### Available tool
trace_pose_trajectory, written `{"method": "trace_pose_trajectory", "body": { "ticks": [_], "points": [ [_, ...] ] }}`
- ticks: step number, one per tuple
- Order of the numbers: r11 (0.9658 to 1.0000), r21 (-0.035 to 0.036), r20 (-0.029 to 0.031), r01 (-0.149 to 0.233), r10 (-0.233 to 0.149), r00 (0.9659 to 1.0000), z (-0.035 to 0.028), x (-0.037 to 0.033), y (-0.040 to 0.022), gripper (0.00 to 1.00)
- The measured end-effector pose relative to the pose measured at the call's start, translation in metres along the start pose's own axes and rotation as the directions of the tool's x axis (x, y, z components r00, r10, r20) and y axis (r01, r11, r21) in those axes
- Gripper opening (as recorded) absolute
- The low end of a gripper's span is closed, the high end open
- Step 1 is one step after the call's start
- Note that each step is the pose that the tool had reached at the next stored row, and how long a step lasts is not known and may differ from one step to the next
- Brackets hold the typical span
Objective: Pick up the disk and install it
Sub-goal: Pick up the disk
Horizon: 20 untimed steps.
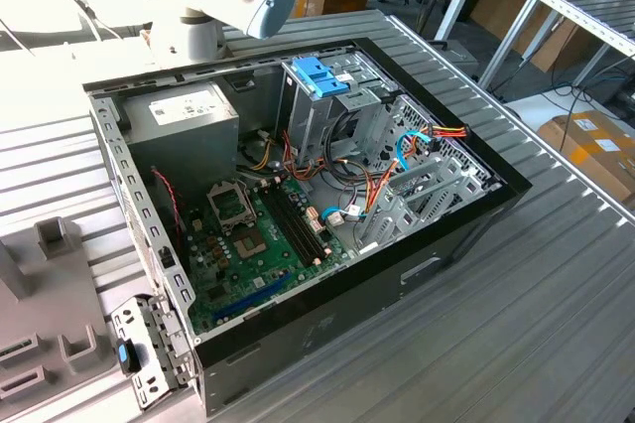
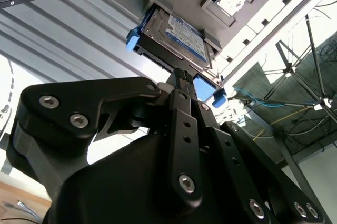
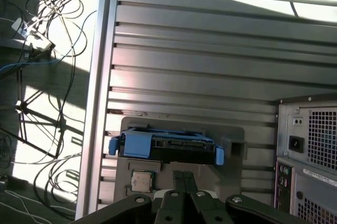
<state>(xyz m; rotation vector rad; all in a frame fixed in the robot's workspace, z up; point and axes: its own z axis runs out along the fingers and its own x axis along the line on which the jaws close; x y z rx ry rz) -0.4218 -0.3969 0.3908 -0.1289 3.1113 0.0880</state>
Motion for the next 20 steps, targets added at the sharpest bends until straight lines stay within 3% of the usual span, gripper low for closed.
{"method": "trace_pose_trajectory", "body": {
  "ticks": [20],
  "points": [
    [0.9998,-0.0005,-0.0010,0.017,-0.017,0.9998,0.0000,0.0000,0.0000,0.11]
  ]
}}
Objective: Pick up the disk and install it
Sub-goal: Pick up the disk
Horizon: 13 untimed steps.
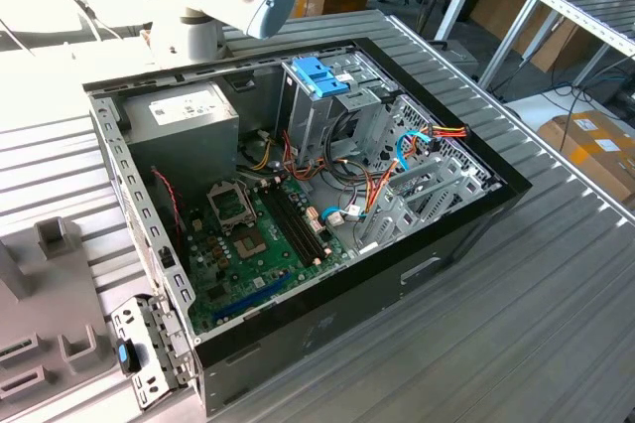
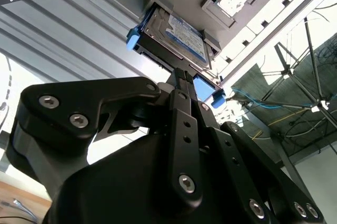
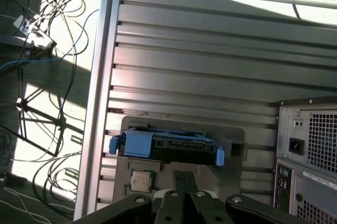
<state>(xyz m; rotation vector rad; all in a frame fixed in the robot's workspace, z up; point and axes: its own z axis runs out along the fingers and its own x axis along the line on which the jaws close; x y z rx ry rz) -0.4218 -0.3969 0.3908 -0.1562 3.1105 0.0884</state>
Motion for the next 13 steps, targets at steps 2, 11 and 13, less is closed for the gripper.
{"method": "trace_pose_trajectory", "body": {
  "ticks": [2,11,13],
  "points": [
    [1.0000,0.0000,-0.0001,0.002,-0.002,1.0000,0.0000,0.0000,0.0000,0.11],
    [0.9999,-0.0003,-0.0006,0.011,-0.011,0.9999,0.0000,0.0000,0.0000,0.11],
    [0.9999,-0.0004,-0.0007,0.013,-0.013,0.9999,0.0000,0.0000,0.0000,0.11]
  ]
}}
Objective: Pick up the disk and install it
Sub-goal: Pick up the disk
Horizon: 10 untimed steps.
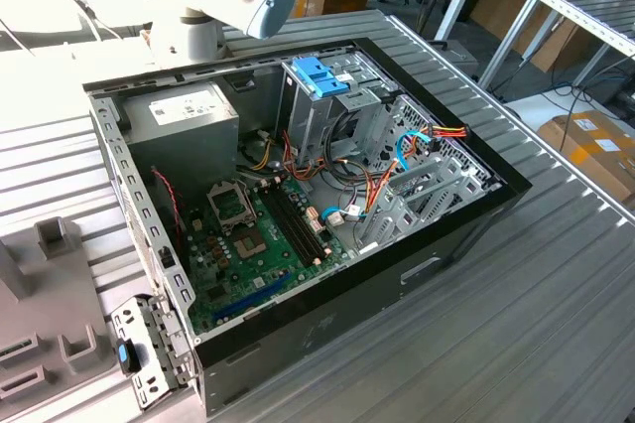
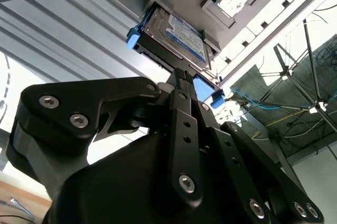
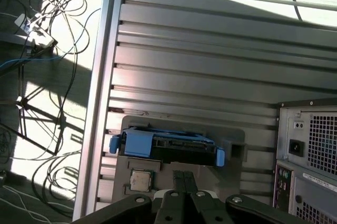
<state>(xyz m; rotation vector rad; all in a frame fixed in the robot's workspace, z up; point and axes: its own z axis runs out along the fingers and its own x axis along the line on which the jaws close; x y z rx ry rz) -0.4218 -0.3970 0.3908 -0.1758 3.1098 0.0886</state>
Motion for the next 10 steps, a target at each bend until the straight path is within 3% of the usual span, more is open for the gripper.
{"method": "trace_pose_trajectory", "body": {
  "ticks": [10],
  "points": [
    [0.9999,-0.0003,-0.0006,0.010,-0.010,0.9999,0.0000,0.0000,0.0000,0.11]
  ]
}}
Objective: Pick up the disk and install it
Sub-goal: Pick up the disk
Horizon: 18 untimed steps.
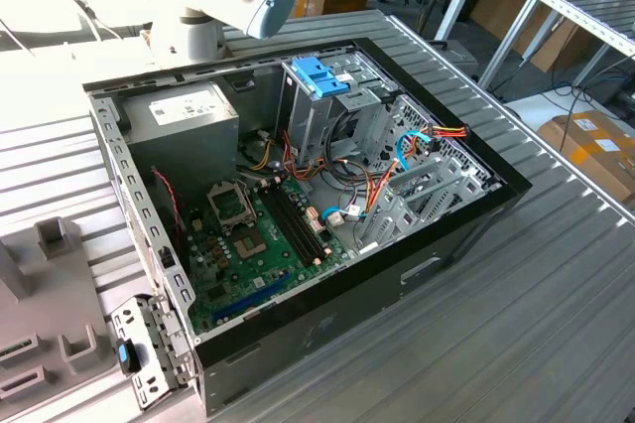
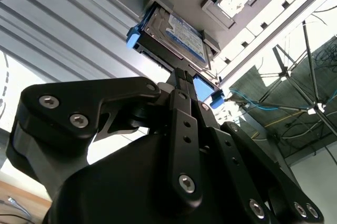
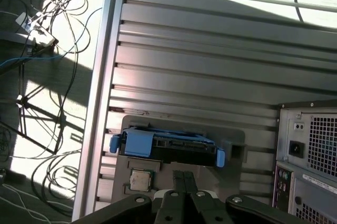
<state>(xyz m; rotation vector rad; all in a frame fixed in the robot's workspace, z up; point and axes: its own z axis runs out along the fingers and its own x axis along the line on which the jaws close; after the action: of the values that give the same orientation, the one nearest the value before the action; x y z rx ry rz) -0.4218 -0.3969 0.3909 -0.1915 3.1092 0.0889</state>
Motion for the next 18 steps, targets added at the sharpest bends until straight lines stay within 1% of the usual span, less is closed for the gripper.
{"method": "trace_pose_trajectory", "body": {
  "ticks": [4,8,18],
  "points": [
    [1.0000,-0.0001,-0.0002,0.004,-0.004,1.0000,0.0000,0.0000,0.0000,0.11],
    [0.9998,-0.0005,-0.0010,0.018,-0.018,0.9998,0.0000,0.0000,0.0000,0.11],
    [0.9996,-0.0008,-0.0016,0.028,-0.028,0.9996,0.0000,0.0000,0.0000,0.11]
  ]
}}
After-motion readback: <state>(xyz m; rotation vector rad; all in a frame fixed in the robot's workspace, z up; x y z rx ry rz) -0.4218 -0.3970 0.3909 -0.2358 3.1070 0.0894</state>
